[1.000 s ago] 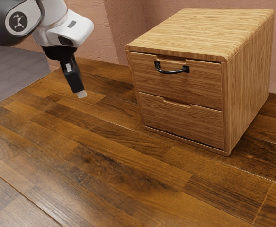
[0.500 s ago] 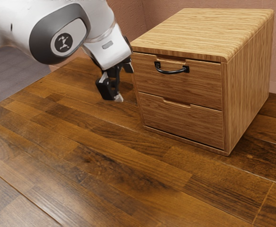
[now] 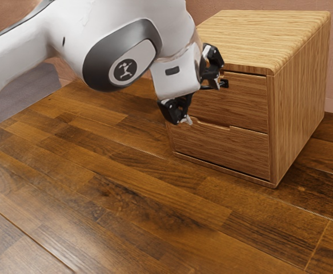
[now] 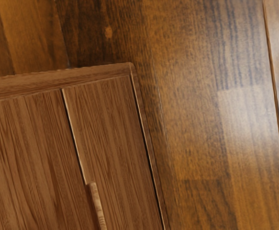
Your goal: Pull the drawer handle with one arm to open the drawer
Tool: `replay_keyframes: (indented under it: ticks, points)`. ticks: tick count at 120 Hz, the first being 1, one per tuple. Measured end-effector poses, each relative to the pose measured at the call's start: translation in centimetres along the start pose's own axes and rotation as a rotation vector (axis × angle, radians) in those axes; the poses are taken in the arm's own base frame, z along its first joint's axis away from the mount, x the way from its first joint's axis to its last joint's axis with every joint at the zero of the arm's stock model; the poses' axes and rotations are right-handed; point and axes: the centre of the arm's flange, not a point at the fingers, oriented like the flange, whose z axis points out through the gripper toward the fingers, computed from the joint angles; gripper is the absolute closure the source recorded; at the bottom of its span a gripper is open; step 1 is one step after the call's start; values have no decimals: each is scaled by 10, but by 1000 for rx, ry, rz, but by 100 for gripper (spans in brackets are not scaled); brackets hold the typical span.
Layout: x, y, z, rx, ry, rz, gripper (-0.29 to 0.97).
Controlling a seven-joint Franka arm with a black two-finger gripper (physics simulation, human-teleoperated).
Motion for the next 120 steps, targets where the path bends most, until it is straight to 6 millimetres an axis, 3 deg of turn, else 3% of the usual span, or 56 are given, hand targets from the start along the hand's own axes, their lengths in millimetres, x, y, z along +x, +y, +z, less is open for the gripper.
replay_keyframes:
  ticks: [20, 34, 55, 75, 87, 120]
  points:
    - [-54, -16, 28, 18, -51, -15, 2]
    - [-72, -17, 35, 22, -72, -8, 2]
    - [-75, -17, 38, 27, -77, 26, 2]
    - [-77, -25, 67, 7, -62, 45, 2]
    - [-91, -26, 75, 2, -73, 37, 2]
    - [-102, -23, 92, -25, -80, 44, 2]
